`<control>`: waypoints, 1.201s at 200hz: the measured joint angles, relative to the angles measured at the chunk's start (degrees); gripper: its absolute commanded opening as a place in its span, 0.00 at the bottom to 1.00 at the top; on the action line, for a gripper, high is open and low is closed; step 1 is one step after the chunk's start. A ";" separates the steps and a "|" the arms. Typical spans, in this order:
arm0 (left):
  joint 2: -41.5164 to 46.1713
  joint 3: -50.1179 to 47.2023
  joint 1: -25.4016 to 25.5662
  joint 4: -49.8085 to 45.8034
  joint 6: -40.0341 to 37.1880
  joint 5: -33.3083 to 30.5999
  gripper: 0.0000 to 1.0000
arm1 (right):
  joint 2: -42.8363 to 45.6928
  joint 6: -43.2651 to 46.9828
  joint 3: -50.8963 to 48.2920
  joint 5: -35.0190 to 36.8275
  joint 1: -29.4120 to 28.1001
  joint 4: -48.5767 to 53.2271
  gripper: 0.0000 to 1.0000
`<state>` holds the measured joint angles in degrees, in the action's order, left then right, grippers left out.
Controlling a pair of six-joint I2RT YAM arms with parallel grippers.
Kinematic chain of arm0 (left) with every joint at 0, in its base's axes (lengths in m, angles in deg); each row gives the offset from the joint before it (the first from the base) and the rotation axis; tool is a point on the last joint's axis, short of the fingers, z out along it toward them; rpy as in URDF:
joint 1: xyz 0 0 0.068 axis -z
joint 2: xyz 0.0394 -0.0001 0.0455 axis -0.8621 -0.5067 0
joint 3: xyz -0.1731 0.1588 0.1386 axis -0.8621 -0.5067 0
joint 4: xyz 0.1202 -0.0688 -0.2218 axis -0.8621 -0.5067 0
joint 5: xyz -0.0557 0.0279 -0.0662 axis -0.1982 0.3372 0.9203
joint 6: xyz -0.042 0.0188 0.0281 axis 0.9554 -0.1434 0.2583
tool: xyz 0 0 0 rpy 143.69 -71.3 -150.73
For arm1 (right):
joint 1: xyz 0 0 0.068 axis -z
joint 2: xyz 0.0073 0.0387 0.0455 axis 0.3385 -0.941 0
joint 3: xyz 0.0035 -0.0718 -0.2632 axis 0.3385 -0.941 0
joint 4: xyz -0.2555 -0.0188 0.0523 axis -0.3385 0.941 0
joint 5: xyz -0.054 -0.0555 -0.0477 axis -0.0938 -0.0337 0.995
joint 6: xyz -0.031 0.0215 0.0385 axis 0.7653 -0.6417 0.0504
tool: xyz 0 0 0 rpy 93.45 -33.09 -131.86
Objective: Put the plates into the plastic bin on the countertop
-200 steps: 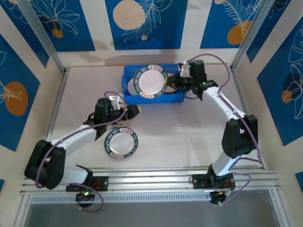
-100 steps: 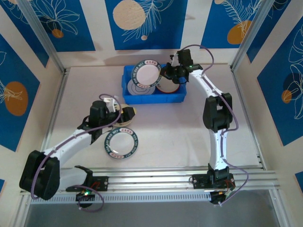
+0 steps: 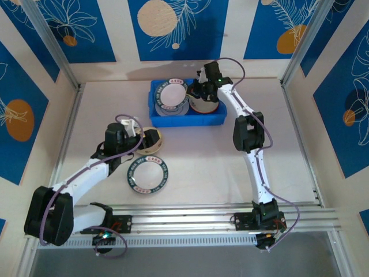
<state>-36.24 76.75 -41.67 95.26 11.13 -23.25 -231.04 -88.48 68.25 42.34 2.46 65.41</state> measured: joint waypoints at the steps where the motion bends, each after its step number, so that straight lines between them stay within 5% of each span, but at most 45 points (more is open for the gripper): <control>1: 0.00 -0.02 -0.02 0.00 0.00 0.00 0.86 | -0.09 0.00 0.07 0.00 0.00 0.04 0.00; 121: -2.01 -0.42 -0.48 -0.74 0.28 0.07 0.85 | -6.23 -0.20 7.34 0.48 -1.07 5.14 0.00; 179: -2.54 -0.44 -0.52 -0.52 0.42 0.26 0.85 | -6.49 -0.39 8.44 1.44 -1.75 6.25 0.35; 240: -2.56 -0.46 -0.52 0.15 0.46 0.28 0.85 | -6.45 0.50 8.46 3.26 -2.19 8.15 0.40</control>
<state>-38.80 76.29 -42.19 95.41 11.59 -22.96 -237.49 -87.97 76.71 45.60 0.28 73.56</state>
